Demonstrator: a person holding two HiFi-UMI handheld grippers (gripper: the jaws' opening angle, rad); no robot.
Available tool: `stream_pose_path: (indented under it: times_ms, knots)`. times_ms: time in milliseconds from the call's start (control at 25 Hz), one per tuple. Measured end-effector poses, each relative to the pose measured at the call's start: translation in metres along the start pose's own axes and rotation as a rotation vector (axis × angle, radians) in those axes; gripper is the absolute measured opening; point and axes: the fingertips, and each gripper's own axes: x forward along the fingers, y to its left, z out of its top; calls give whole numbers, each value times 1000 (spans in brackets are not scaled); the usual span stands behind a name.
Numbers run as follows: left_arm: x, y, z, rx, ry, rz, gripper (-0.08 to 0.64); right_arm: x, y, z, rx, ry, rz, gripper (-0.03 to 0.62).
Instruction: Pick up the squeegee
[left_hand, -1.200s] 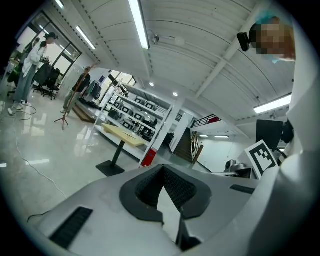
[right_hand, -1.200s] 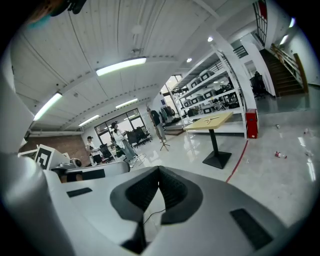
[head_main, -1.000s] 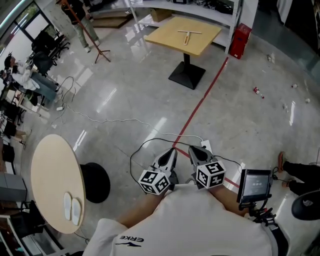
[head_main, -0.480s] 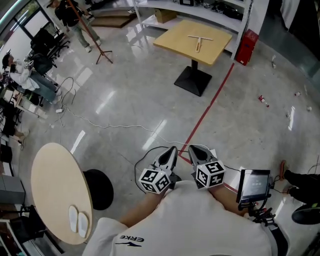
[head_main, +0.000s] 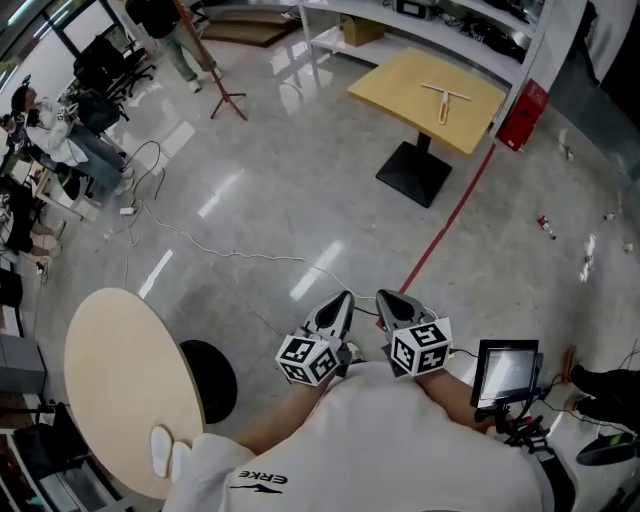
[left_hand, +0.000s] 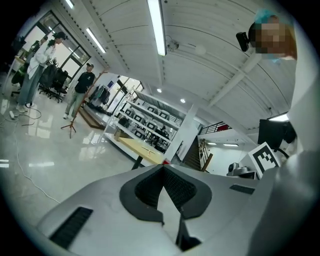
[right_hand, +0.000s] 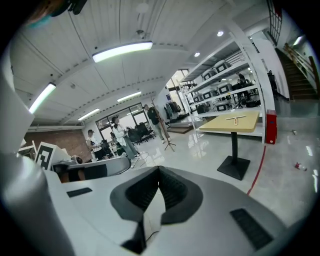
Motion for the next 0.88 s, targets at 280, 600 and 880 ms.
stream_pose_path:
  times_ms: [280,600,880]
  knots:
    - [-7,51,25,-18,-23,49,3,51,23,14,-23,28,41,5]
    - [-7,85,38,-32,-50,87,3,93,35,20,-52,54,87,5]
    - [32,129,60,-19,-81,113,5,151,18,51,-82,29,125,5]
